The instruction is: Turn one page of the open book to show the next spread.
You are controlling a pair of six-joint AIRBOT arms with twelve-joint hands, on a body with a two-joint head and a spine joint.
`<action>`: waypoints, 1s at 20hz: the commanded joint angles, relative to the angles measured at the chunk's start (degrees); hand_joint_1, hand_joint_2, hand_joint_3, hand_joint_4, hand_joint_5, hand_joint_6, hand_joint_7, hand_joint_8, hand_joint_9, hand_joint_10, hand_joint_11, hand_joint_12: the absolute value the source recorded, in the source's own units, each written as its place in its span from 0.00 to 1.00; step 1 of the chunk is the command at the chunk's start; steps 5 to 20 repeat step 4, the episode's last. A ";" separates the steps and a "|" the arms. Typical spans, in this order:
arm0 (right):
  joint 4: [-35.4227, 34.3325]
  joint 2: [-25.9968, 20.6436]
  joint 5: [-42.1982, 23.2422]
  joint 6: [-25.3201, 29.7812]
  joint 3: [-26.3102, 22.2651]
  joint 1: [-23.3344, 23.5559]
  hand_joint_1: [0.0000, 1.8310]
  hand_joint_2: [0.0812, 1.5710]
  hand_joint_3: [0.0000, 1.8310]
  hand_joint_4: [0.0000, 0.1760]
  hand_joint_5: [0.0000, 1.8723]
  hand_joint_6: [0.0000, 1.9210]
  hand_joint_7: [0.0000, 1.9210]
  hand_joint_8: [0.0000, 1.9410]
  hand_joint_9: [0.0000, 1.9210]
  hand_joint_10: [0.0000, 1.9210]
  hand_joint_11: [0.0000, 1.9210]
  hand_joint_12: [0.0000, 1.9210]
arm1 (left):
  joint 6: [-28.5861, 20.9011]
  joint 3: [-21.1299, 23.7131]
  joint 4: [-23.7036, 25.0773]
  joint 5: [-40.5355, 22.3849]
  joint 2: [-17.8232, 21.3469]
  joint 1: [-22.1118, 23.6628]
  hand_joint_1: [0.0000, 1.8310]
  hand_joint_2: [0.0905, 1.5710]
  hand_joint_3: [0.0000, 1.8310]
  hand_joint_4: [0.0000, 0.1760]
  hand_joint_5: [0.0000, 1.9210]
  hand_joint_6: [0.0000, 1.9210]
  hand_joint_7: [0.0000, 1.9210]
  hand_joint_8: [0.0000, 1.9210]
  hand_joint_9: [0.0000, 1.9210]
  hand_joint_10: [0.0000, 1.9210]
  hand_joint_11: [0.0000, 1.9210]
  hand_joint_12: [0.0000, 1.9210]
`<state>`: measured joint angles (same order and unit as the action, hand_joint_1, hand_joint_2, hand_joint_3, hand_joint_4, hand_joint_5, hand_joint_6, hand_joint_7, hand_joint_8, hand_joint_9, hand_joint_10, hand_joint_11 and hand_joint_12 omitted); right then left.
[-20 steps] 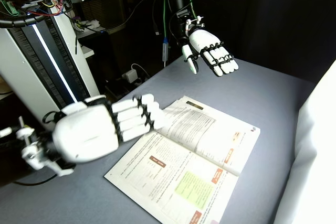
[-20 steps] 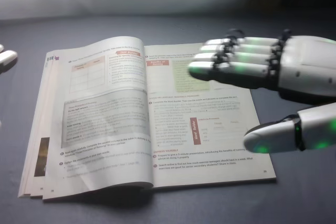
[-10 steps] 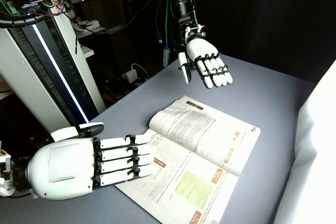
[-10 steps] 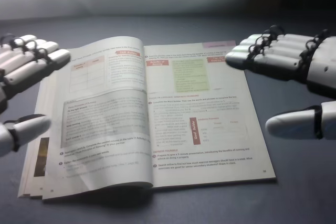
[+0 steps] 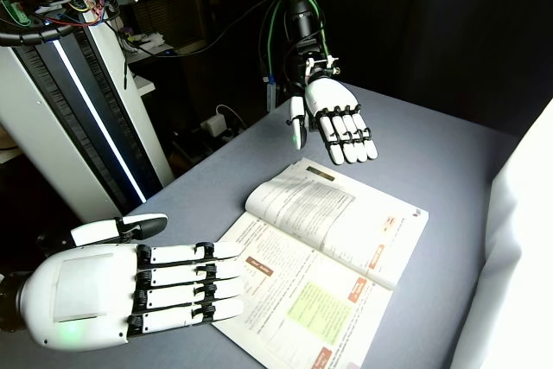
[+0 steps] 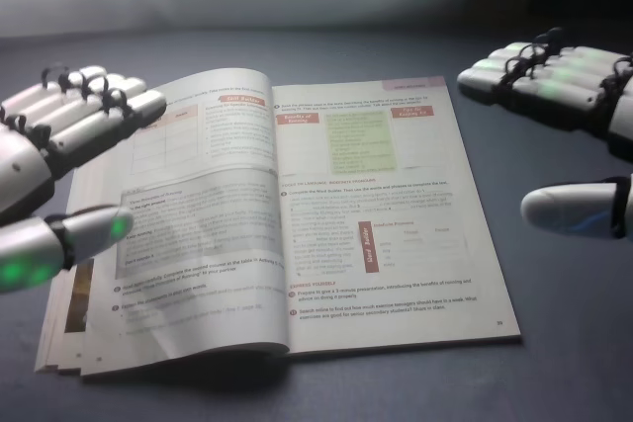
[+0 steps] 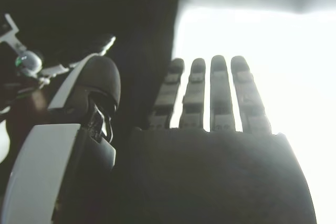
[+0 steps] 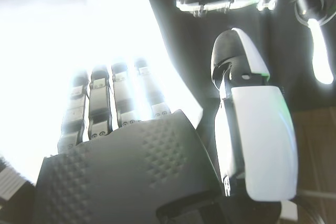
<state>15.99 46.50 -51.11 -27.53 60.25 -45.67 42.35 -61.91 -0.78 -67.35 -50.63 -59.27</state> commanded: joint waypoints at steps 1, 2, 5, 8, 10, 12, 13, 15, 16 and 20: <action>-2.97 -1.10 -8.83 -0.75 -0.43 0.00 0.00 0.80 0.02 0.00 0.00 0.00 0.00 0.00 0.00 0.00 0.00 0.00 | -0.12 -0.35 -0.65 -7.19 -0.23 1.14 0.01 0.94 0.00 0.05 0.00 0.00 0.00 0.00 0.00 0.00 0.00 0.00; -3.90 -1.61 -10.09 -1.16 -0.68 -0.72 0.00 0.79 0.02 0.00 0.00 0.00 0.00 0.00 0.00 0.00 0.00 0.00 | -0.12 -0.50 -0.35 -7.12 -0.28 1.70 0.03 0.94 0.00 0.02 0.00 0.00 0.00 0.00 0.00 0.00 0.00 0.00; -5.82 -1.91 -12.62 -1.93 -0.78 -1.75 0.00 0.80 0.02 0.00 0.00 0.00 0.00 0.00 0.00 0.00 0.00 0.00 | -0.10 -0.61 -0.63 -8.44 -0.34 1.78 0.07 0.92 0.00 0.28 0.00 0.00 0.00 0.00 0.00 0.00 0.00 0.00; -5.82 -1.91 -12.62 -1.93 -0.78 -1.75 0.00 0.80 0.02 0.00 0.00 0.00 0.00 0.00 0.00 0.00 0.00 0.00 | -0.10 -0.61 -0.63 -8.44 -0.34 1.78 0.07 0.92 0.00 0.28 0.00 0.00 0.00 0.00 0.00 0.00 0.00 0.00; -5.82 -1.91 -12.62 -1.93 -0.78 -1.75 0.00 0.80 0.02 0.00 0.00 0.00 0.00 0.00 0.00 0.00 0.00 0.00 | -0.10 -0.61 -0.63 -8.44 -0.34 1.78 0.07 0.92 0.00 0.28 0.00 0.00 0.00 0.00 0.00 0.00 0.00 0.00; -5.82 -1.91 -12.62 -1.93 -0.78 -1.75 0.00 0.80 0.02 0.00 0.00 0.00 0.00 0.00 0.00 0.00 0.00 0.00 | -0.10 -0.61 -0.63 -8.44 -0.34 1.78 0.07 0.92 0.00 0.28 0.00 0.00 0.00 0.00 0.00 0.00 0.00 0.00; -5.82 -1.91 -12.62 -1.93 -0.78 -1.75 0.00 0.80 0.02 0.00 0.00 0.00 0.00 0.00 0.00 0.00 0.00 0.00 | -0.10 -0.61 -0.63 -8.44 -0.34 1.78 0.07 0.92 0.00 0.28 0.00 0.00 0.00 0.00 0.00 0.00 0.00 0.00; -5.82 -1.91 -12.62 -1.93 -0.78 -1.75 0.00 0.80 0.02 0.00 0.00 0.00 0.00 0.00 0.00 0.00 0.00 0.00 | -0.10 -0.61 -0.63 -8.44 -0.34 1.78 0.07 0.92 0.00 0.28 0.00 0.00 0.00 0.00 0.00 0.00 0.00 0.00; -5.82 -1.91 -12.62 -1.93 -0.78 -1.75 0.00 0.80 0.02 0.00 0.00 0.00 0.00 0.00 0.00 0.00 0.00 0.00 | -0.10 -0.61 -0.63 -8.44 -0.34 1.78 0.07 0.92 0.00 0.28 0.00 0.00 0.00 0.00 0.00 0.00 0.00 0.00; -5.82 -1.91 -12.62 -1.93 -0.78 -1.75 0.00 0.80 0.02 0.00 0.00 0.00 0.00 0.00 0.00 0.00 0.00 0.00 | -0.10 -0.61 -0.63 -8.44 -0.34 1.78 0.07 0.92 0.00 0.28 0.00 0.00 0.00 0.00 0.00 0.00 0.00 0.00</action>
